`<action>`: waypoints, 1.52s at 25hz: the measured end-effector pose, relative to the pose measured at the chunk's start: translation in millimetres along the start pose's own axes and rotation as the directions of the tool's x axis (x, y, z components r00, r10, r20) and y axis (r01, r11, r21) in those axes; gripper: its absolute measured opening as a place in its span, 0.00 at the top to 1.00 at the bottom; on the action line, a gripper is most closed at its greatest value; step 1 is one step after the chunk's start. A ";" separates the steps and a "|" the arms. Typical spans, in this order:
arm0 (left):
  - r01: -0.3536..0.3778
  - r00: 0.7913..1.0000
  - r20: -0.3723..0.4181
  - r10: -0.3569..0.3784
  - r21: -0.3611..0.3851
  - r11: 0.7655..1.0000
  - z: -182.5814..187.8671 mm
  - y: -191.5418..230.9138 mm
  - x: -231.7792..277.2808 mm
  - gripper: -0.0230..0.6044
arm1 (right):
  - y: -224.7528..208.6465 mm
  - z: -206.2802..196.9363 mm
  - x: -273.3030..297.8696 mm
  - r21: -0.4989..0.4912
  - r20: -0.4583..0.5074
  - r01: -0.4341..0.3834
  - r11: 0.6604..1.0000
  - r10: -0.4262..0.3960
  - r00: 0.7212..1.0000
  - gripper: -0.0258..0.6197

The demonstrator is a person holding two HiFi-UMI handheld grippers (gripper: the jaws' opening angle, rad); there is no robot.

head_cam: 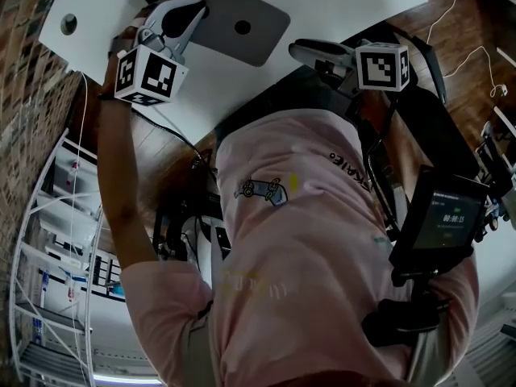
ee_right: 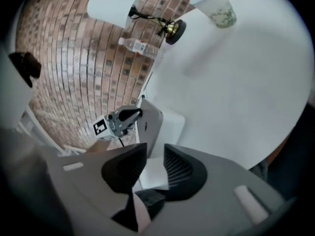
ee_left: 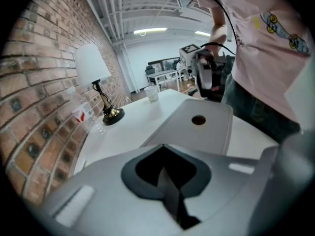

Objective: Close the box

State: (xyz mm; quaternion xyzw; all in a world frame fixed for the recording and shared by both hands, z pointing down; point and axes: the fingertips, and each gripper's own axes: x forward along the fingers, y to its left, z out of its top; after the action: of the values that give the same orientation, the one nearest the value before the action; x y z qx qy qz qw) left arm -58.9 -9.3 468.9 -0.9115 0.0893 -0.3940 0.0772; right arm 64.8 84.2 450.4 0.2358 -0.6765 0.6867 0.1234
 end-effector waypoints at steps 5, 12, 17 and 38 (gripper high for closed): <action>-0.016 1.000 0.021 0.016 0.009 1.000 3.7 0.0 -0.4 0.96 | 0.9 -28.2 10.2 -0.726 -0.132 0.095 0.681 -0.274 0.953 0.96; -0.064 0.995 0.072 0.075 -0.135 0.989 4.6 10.6 -3.4 0.96 | -20.4 -41.8 41.8 -0.986 -0.085 -0.156 -0.058 -0.632 0.770 0.96; -0.118 0.986 0.101 0.132 -0.128 0.985 0.3 20.7 -6.4 0.96 | -24.5 -35.5 36.8 -0.977 -0.084 -0.191 -0.092 -0.660 0.747 0.96; -0.130 0.992 0.000 0.130 -0.060 0.990 55.9 -16.3 -32.5 0.96 | -6.5 2.2 -19.5 -0.999 -0.022 -0.036 -0.006 -0.674 0.738 0.96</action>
State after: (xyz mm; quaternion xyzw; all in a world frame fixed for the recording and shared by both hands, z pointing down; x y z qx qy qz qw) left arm -38.2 17.7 411.5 -0.9064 0.1601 -0.3835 0.0754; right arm 85.1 85.3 446.5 0.0538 -0.8081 0.0302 0.5858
